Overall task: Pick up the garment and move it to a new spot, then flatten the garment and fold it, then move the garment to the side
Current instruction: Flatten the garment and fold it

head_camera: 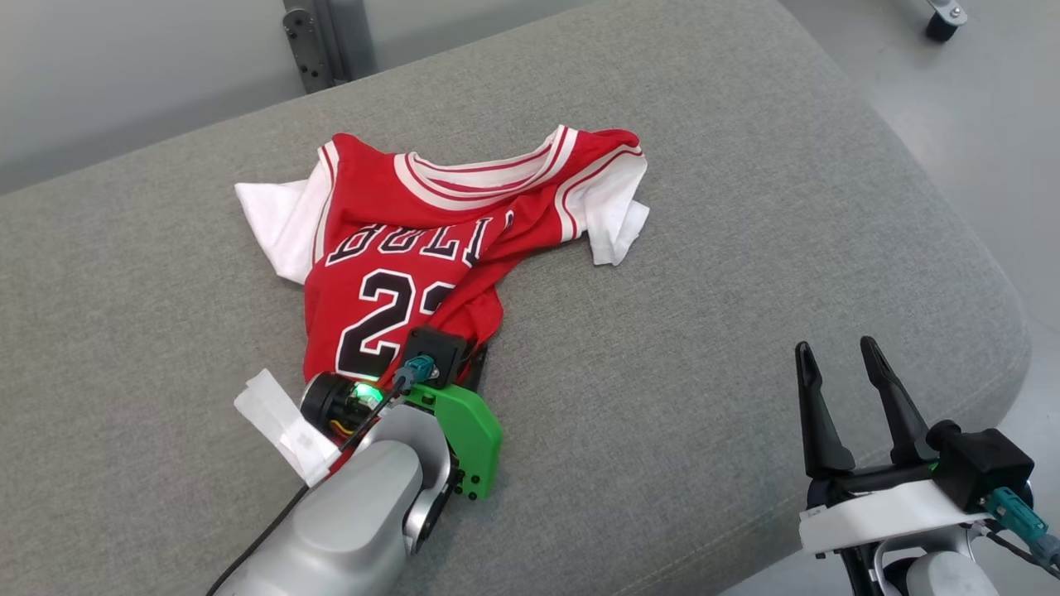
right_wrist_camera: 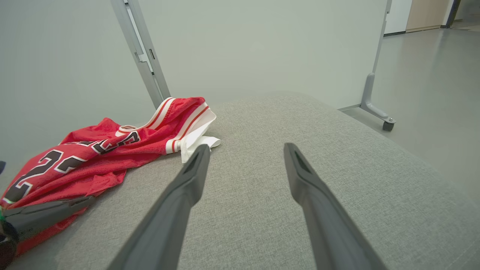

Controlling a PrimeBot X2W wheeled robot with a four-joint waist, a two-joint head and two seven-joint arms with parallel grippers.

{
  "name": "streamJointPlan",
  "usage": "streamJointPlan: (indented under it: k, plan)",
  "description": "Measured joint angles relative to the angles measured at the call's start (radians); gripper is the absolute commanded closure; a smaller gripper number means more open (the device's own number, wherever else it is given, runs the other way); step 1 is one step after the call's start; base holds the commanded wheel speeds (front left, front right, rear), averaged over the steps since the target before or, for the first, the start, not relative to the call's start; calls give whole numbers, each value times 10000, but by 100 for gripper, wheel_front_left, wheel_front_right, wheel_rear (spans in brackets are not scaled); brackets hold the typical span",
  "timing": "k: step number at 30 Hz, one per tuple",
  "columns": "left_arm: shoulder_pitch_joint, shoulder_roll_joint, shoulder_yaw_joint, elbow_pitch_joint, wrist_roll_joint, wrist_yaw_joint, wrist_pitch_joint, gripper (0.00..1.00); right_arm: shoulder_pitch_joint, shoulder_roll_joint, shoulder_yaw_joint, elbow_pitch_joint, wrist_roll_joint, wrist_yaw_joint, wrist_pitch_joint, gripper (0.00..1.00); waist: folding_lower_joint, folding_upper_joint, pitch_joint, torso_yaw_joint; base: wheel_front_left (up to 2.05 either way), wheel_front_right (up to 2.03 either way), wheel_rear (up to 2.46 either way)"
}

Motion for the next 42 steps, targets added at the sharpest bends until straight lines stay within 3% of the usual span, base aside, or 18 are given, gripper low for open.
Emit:
streamJointPlan:
  k: [3, 5, 8, 12, 17, 20, 24, 28, 31, 32, 33, 34, 35, 42]
  plan:
    - [7, 84, 19, -558, -136, -374, -84, 100, 37, 2, -54, -2, -6, 0, 0, 0, 0, 0, -121, 188, 0, 0, 0]
    - [107, 219, 203, -1471, -577, -907, -77, 100, 115, 8, -128, -6, -23, 0, 0, 0, 0, 0, -233, 313, 0, 0, 0]
    - [417, 750, 203, -3235, -853, -1170, 318, 100, 278, 4, -291, -38, -115, 0, 0, 0, 0, 0, -391, 524, 0, 0, 0]
    - [1097, 2196, 581, -6389, -1538, -940, 1235, 100, 491, 8, -412, -63, -219, 0, -2, 0, 0, 0, -571, 889, 0, 0, 0]
    - [2364, 4508, 1501, -9417, -2318, -12, 1845, 100, 579, 6, -408, -115, -226, 0, 0, 0, 0, 0, -735, 1346, 0, 0, 0]
    - [3235, 5572, 2077, -9983, -2612, 512, 1749, 100, 581, 10, -403, -119, -234, 0, 0, 0, 0, 0, -764, 1583, 0, 0, 0]
    - [4105, 6395, 2629, -9923, -3007, 823, 1317, 100, 581, 8, -414, -107, -303, 0, 0, 0, 0, 0, -743, 1903, 0, 0, 0]
    - [4594, 6412, 2819, -9334, -3266, 849, 872, 100, 571, 8, -430, -71, -303, 0, 0, 0, 0, 0, -676, 2201, 0, 0, 0]
    - [4788, 6107, 2750, -8567, -3425, 671, 545, 100, 555, 6, -372, -33, -301, 0, 0, 0, 0, 0, -611, 2406, 0, 0, 0]
    - [4819, 5944, 2782, -8307, -3459, 656, 397, 95, 547, 10, -353, -12, -301, 0, 0, 0, 0, 0, -588, 2466, 0, 0, 0]
    - [4824, 5728, 2847, -8007, -3519, 677, 198, 62, 543, 10, -351, 8, -301, 0, 0, 0, 0, 0, -569, 2526, 0, 0, 0]
    - [4823, 5553, 2849, -7699, -3494, 711, 52, 11, 538, 10, -341, 19, -301, 0, 0, 0, -1, 0, -554, 2589, 0, 0, 0]
    - [4826, 5442, 2830, -7421, -3463, 796, -44, 0, 537, 6, -332, 25, -303, 0, 0, 0, 0, 0, -544, 2643, 0, 0, 0]
    - [5103, 4982, 3285, -6142, -3676, 1356, -688, 0, 519, 10, -418, 17, -353, 0, 0, 0, 0, 0, -575, 2882, 0, 0, 0]
